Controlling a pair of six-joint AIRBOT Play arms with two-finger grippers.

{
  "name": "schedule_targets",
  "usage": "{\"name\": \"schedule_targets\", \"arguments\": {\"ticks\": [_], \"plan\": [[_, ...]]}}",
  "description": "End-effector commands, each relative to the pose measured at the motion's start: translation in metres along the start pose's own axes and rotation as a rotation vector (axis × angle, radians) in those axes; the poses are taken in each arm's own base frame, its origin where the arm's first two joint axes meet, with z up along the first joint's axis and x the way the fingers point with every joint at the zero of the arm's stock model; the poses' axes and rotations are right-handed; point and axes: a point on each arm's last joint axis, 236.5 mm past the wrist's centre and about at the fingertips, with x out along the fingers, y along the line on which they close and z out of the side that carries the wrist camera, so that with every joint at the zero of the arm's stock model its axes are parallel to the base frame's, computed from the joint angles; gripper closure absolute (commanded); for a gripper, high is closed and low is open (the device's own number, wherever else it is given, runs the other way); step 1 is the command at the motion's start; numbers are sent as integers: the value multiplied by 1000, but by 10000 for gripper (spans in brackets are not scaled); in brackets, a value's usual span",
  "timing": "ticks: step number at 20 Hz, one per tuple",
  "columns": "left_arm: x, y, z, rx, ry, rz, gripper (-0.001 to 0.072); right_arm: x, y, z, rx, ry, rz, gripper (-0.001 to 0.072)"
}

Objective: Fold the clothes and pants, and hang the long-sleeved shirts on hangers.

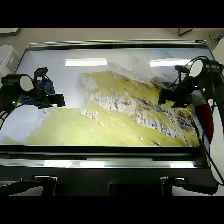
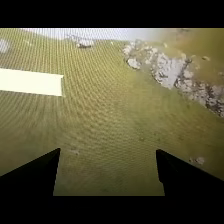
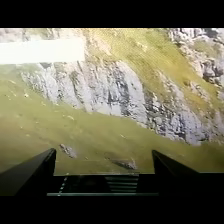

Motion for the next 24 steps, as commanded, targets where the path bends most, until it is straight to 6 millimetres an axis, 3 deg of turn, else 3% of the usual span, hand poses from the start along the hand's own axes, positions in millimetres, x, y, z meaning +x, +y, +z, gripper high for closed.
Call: {"name": "schedule_targets", "arguments": {"ticks": [1, 6, 12, 13, 15, 16, 17, 18, 19, 21, 24], "plan": [[0, 0, 0, 1, -1, 0, 5, 0, 0, 0, -1, 0, 0, 17], [0, -1, 1, 1, -4, -1, 5, 0, 1, 1, -2, -2, 1, 17], [1, -4, 8, -3, -36, -17, 5, -11, 11, 72, -20, -307, 45, 16], [0, -6, 23, 1, -97, -26, 5, -18, 15, 90, -27, -392, 57, 16], [-17, 3, 74, -26, -293, -37, -5, -35, 20, 123, -26, -547, 80, 14], [-39, 26, 103, -88, -375, -32, -5, -41, 21, 132, -26, -593, 86, 14], [-60, 67, 127, -202, -433, -10, -5, -43, 21, 135, -30, -609, 86, 15], [-73, 112, 138, -357, -449, -10, -5, -42, 21, 134, -46, -602, 80, 15], [-75, 155, 135, -519, -413, -49, -5, -38, 21, 129, -60, -581, 73, 15], [-56, 210, 102, -777, -265, -201, -6, -30, 18, 115, -67, -509, 62, 16], [-11, 261, 41, -968, -94, -235, -6, -18, 15, 94, -68, -408, 51, 26]]}}
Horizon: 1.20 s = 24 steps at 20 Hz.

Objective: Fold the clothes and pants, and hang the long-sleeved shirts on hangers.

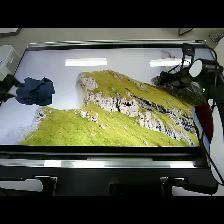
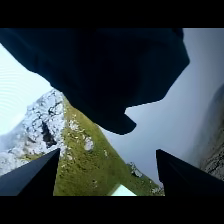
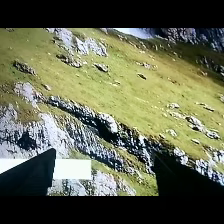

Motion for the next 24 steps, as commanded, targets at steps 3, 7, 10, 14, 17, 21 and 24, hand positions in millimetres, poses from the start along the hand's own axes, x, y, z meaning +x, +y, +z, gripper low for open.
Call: {"name": "schedule_targets", "arguments": {"ticks": [3, 7, 10, 14, 17, 21, 24], "plan": [[45, 77, 4, -257, 44, -55, -5, -1, -2, -32, -8, 136, -9, 26], [97, 34, 18, -232, -23, -217, -5, -5, -1, -51, -3, 215, -6, 48], [122, 5, 24, -209, -67, -293, -4, -10, 8, -71, 17, 306, 29, 44], [149, 9, 3, -266, 13, -264, 215, -31, 45, -94, 101, 417, 173, 45], [146, 10, -24, -226, 132, -261, 679, -54, 61, -84, 102, 358, 236, 45], [61, -57, 20, 26, -121, -373, 681, -79, 44, -64, 35, 224, 163, 45], [-80, -160, 8, 336, -365, -541, 681, -97, 26, -40, 6, 87, 79, 44]]}}
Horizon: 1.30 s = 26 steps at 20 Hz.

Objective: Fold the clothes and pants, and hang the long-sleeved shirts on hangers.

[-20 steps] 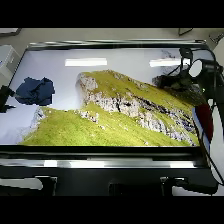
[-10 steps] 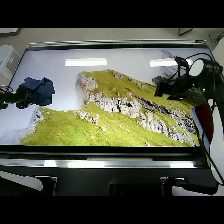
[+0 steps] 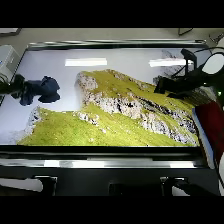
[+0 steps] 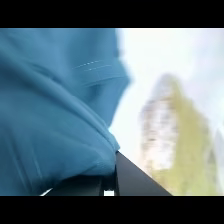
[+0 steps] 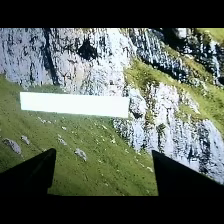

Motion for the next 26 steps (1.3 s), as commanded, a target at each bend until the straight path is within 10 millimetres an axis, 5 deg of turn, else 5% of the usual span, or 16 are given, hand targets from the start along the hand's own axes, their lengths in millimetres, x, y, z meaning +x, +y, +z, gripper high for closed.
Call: {"name": "schedule_targets", "arguments": {"ticks": [1, 4, 6, 9, 12, 15, 18, 21, 23, 26], "plan": [[-103, -162, -1, 397, -196, -208, 681, -33, -13, 22, -45, -159, -84, 44], [-200, -285, -75, 632, -274, -429, 681, -59, -8, 26, -61, -239, -86, 44], [-251, -339, -132, 713, -291, -590, 681, -76, -6, 25, -71, -279, -88, 44], [-306, -395, -188, 701, -326, -818, 681, -107, -7, 26, -89, -366, -119, 44], [-307, -419, -226, 694, -277, -903, 681, -142, -14, 31, -110, -474, -177, 44], [-236, -385, -267, 623, -68, -762, 681, -166, -25, 29, -118, -515, -247, 45], [-136, -292, -315, 549, 140, -488, 680, -152, -29, 9, -94, -410, -246, 45], [-55, -160, -379, 394, 361, -178, 679, -106, -31, -21, -67, -208, -213, 44], [-27, -95, -410, 300, 445, -24, 678, -63, -33, -39, -59, -69, -177, 44], [-10, -67, -419, 274, 481, 52, 678, 1, -29, -78, -32, 163, -89, 43]]}}
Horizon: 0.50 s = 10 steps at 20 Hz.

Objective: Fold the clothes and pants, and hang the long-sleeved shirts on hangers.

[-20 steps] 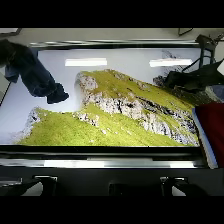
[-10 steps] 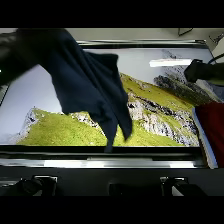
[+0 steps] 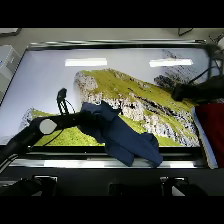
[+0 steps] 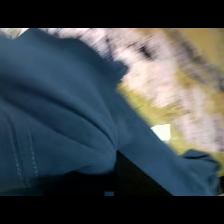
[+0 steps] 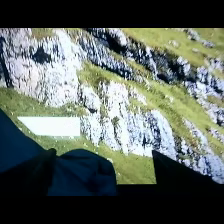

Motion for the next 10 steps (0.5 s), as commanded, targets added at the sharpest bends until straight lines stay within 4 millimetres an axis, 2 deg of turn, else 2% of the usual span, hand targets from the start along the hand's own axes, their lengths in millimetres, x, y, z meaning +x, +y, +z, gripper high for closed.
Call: {"name": "schedule_targets", "arguments": {"ticks": [1, 2, 3, 4, 5, 7, 8, 10], "plan": [[23, 50, -20, -117, 59, 105, 677, 57, 27, -61, -13, 303, 143, 42], [18, 55, -8, -140, 40, 109, 623, 63, 35, -77, -22, 375, 185, 42], [11, 61, 2, -161, 43, 122, 376, 66, 40, -92, -21, 431, 213, 41], [2, 70, 12, -158, 60, 137, 39, 69, 42, -106, -13, 481, 233, 41], [-12, 81, 22, -130, 94, 156, -3, 71, 43, -121, -15, 527, 245, 31], [-44, 109, 33, -96, 170, 187, -3, 75, 46, -152, -5, 603, 276, 21], [-60, 125, 34, -115, 205, 201, -2, 78, 50, -168, 10, 631, 299, 19], [-79, 155, 23, -171, 271, 222, -2, 83, 56, -200, 48, 677, 340, 17]]}}
